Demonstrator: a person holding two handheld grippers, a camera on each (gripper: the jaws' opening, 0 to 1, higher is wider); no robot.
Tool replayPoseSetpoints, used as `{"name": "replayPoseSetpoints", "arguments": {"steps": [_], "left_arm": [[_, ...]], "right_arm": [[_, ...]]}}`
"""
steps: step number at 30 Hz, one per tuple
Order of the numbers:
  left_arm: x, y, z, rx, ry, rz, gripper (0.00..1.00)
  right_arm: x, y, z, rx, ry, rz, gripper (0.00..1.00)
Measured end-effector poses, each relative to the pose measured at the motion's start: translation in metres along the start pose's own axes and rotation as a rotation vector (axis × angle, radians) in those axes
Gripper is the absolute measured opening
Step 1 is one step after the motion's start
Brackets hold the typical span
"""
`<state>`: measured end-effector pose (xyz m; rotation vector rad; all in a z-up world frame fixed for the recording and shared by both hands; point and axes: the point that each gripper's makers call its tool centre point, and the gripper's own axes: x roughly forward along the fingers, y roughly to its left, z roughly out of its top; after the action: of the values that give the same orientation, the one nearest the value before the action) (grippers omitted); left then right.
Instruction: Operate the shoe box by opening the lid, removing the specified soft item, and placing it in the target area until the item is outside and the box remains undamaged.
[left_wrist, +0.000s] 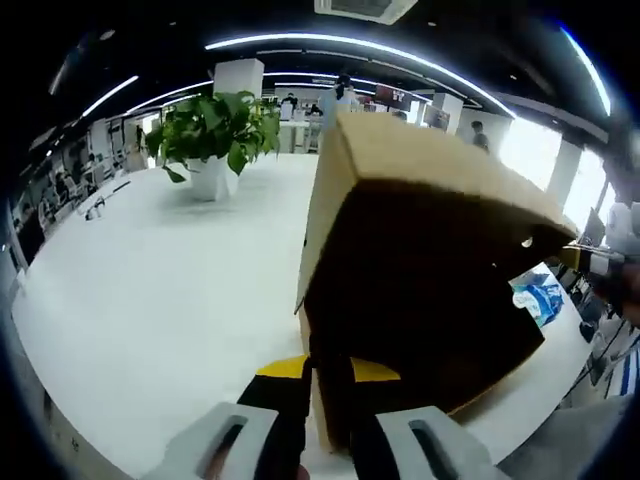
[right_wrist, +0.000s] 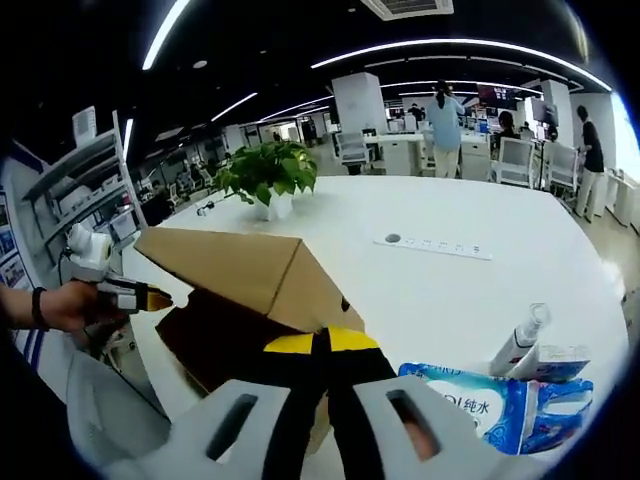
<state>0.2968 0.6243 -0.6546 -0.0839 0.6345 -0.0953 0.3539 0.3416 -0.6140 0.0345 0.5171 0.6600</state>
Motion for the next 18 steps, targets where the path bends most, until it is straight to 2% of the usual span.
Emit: {"name": "replayPoseSetpoints", "arguments": {"steps": [3,7,12,18], "left_arm": [[-0.009,-0.001,0.015,0.056,-0.058,-0.007,0.14],[-0.017,-0.002,0.022,0.113,-0.084,-0.012,0.14],[-0.025,-0.001,0.025,0.182,-0.105,-0.016,0.13],[-0.028,-0.001,0.019,0.205,-0.102,-0.030,0.12]], "right_arm": [[-0.001,0.001,-0.003,0.007,-0.002,0.001,0.00],[-0.002,0.001,-0.009,0.017,-0.002,0.003,0.00],[-0.003,0.002,-0.016,0.026,0.003,0.005,0.00],[-0.005,0.004,-0.022,0.025,0.010,0.006,0.00]]}}
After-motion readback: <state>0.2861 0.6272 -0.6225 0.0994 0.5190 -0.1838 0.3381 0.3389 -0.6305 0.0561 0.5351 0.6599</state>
